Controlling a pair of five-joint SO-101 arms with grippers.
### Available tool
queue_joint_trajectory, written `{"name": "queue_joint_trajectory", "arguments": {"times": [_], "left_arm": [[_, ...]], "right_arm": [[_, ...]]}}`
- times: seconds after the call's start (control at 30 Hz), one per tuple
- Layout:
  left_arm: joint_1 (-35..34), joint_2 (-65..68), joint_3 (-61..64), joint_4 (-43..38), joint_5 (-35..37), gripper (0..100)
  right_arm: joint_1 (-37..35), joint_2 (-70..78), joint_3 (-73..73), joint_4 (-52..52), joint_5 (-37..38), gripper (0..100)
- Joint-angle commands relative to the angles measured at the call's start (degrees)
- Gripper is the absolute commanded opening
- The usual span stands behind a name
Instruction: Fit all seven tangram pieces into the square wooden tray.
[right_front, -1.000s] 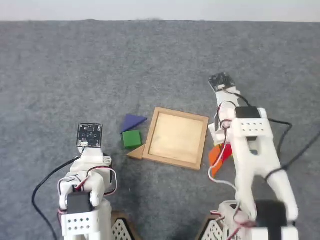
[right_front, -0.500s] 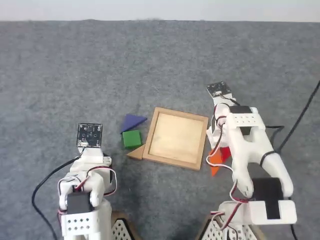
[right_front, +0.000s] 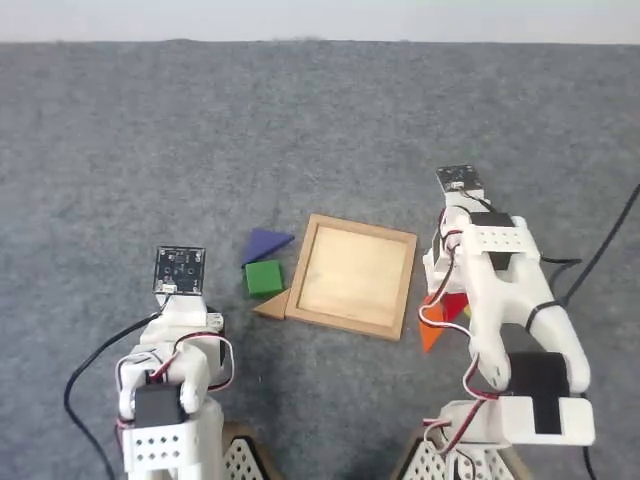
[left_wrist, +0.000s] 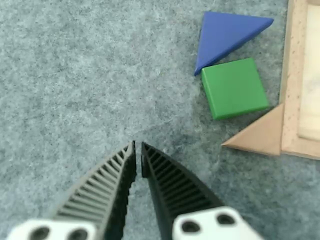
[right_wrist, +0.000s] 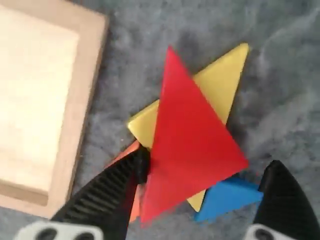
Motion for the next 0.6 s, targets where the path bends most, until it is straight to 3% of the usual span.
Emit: {"name": "queue_joint_trajectory", "arguments": {"times": [0.0,0.27,0.43,0.57], "left_arm": [[-0.09,-1.05,-0.75,0.18,0.97,2],[-0.09,-1.05,-0.75,0.18,0.97,2],[-0.09,-1.05,-0.75,0.18,0.97,2],[-0.09,-1.05,-0.75,0.18,0.97,2]], "right_arm": [[0.57,-0.22,-1.41,-2.95,-0.79,35.4],[0.75,-0.22,-1.05,-2.77,-0.62,34.8],[0.75,-0.22,-0.97,-2.77,-0.7,23.6],[0.75,-0.22,-0.97,-2.77,-0.7,23.0]]}}
